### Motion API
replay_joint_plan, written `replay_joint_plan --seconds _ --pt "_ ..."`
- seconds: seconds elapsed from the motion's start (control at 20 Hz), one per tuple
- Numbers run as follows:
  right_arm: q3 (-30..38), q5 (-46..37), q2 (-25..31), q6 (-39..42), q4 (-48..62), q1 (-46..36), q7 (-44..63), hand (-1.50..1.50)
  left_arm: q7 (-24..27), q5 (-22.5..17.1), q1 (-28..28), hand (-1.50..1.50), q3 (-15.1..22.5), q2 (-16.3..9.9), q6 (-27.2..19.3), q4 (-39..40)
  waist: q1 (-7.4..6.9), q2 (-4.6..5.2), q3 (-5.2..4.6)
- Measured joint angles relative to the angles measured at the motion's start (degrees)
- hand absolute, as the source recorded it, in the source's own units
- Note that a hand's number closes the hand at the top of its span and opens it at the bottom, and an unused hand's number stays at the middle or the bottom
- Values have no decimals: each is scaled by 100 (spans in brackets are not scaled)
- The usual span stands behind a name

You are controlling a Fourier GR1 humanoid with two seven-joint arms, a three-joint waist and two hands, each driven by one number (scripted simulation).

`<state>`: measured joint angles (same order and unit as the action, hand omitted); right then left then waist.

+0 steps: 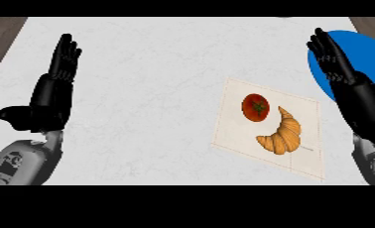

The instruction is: Pick the tomato from the placemat and place it in the plate

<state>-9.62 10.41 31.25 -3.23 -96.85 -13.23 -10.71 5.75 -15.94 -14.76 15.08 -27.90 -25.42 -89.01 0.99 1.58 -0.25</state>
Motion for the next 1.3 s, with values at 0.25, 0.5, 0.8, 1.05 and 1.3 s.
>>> replay_joint_plan --seconds 0.25,0.5,0.8,1.05,1.3 --pt "-260 651 26 1346 414 -376 -458 150 -371 -170 44 0 71 -13 310 301 -268 -23 35" --pt "-76 230 238 1641 879 -762 -1462 -150 -714 -348 220 0 229 49 530 568 -383 3 43" --pt "-112 141 138 2625 2483 -824 -3192 -150 -891 -462 187 0 281 123 759 853 -440 32 60" --pt "-464 -857 403 2350 3373 -1113 -3983 -150 -952 -499 99 0 241 171 871 1034 -416 -8 56" --pt "-781 -1609 524 2015 4167 -1496 -4463 -150 -926 -531 122 0 117 160 1017 1192 -359 -57 46"
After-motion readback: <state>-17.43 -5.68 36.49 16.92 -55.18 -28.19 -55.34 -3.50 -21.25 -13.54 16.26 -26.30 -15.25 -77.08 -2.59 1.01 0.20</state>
